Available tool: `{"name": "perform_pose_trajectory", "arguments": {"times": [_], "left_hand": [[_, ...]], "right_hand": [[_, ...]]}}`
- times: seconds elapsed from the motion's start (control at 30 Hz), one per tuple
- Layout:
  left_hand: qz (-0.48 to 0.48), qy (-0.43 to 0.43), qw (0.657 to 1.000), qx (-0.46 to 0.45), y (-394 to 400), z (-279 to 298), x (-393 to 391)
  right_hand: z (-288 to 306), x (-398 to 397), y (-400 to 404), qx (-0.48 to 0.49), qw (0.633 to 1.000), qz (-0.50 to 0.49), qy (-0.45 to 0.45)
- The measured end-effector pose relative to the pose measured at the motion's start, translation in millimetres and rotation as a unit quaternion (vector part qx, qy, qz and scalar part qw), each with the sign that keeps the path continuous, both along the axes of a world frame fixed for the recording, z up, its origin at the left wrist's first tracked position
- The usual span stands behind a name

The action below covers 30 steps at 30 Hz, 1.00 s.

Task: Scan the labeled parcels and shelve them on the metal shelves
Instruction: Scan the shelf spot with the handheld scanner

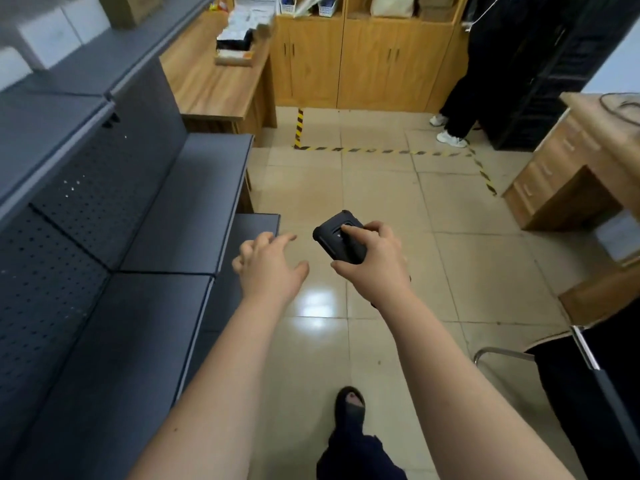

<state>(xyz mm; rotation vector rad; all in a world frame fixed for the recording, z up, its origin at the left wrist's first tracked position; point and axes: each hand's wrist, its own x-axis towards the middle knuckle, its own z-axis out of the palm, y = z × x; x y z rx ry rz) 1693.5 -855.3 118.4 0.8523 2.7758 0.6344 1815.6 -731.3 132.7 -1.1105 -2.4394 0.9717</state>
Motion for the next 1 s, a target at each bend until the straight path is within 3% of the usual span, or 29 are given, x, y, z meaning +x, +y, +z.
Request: {"name": "perform_pose_trajectory", "arguments": {"times": [0.33, 0.6, 0.77, 1.0], "left_hand": [[0.033, 0.027, 0.999, -0.018, 228, 27, -182], [0.119, 0.015, 0.991, -0.05, 335, 10, -333], [0.155, 0.006, 0.987, -0.034, 419, 3, -467], [0.153, 0.032, 0.988, -0.019, 558, 36, -663]], "right_hand": [[11, -201, 231, 0.03, 0.998, 0.052, 0.023], [0, -362, 355, 0.124, 0.984, 0.12, -0.038], [-8, -490, 442, 0.134, 0.982, 0.127, -0.037], [20, -690, 567, 0.144, 0.979, 0.138, -0.032]]}}
